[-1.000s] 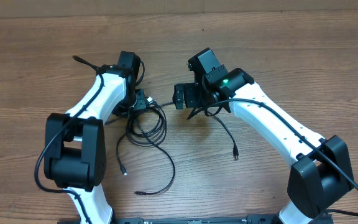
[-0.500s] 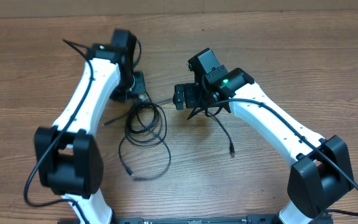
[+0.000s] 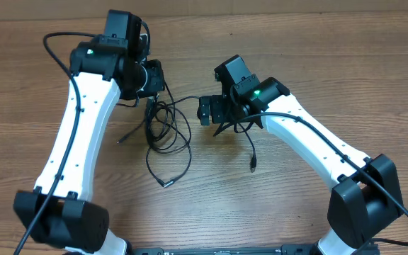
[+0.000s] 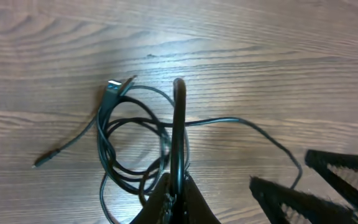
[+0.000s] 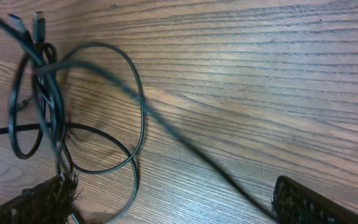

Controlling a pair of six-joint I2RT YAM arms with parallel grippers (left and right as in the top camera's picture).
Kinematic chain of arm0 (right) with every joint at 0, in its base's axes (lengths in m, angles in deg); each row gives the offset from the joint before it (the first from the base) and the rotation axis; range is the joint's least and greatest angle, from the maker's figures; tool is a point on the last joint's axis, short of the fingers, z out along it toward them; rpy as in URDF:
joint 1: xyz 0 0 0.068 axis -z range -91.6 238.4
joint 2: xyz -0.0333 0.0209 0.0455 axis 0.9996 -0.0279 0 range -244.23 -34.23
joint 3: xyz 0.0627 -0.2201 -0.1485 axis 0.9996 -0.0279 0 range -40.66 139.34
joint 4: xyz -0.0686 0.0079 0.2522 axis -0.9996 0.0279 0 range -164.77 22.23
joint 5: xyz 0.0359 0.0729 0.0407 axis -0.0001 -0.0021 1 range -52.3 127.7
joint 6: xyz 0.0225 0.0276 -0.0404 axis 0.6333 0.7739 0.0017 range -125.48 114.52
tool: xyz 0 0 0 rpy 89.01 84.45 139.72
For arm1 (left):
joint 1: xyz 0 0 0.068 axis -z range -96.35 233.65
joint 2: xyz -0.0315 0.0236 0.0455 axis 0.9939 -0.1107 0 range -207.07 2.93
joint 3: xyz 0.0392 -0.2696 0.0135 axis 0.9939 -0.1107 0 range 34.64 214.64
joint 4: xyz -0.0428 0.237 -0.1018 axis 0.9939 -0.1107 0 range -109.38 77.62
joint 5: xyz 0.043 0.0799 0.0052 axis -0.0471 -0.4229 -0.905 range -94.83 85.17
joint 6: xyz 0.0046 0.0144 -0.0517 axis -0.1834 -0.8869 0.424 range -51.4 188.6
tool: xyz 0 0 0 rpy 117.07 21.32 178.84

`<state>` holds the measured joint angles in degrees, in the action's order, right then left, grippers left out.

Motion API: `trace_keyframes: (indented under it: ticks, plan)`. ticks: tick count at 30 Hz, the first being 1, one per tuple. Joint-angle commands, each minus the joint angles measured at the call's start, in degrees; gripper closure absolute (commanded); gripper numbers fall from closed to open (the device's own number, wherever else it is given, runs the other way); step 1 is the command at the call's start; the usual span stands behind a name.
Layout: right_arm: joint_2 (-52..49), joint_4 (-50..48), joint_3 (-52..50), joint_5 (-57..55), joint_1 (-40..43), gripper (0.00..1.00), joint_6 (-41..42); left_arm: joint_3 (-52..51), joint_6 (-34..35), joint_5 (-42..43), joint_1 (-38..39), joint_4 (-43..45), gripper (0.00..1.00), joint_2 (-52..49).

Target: Untangle cables

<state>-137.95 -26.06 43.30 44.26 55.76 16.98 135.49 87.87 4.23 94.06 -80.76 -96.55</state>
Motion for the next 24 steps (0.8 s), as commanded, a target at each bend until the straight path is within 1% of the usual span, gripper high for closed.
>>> trace_keyframes:
  ticks: [1,5,10,13,19,24]
  plan:
    - [-0.5,-0.2,-0.4,0.9,0.2,0.00,0.2,3.4,-2.8,1.6,-0.4,0.2,0.96,4.5]
    - [-0.5,-0.6,-0.4,5.6,0.2,0.00,0.2,5.2,-3.0,3.8,-0.4,1.4,0.96,6.4]
    - [-0.5,-2.2,-0.4,15.3,0.2,0.00,0.2,6.9,-3.0,7.2,-0.3,6.8,0.96,8.9]
    - [-0.5,-3.0,-0.4,19.9,0.2,0.00,0.2,8.8,-3.0,9.3,-0.3,8.4,0.96,9.8]
    - [-0.5,-4.3,-0.4,20.5,0.3,0.00,0.2,14.6,-3.0,12.4,-0.3,6.9,0.96,11.1]
    - [-0.5,-6.3,-0.4,20.6,0.3,0.00,0.2,19.1,-3.0,12.6,-0.3,4.0,0.96,11.8]
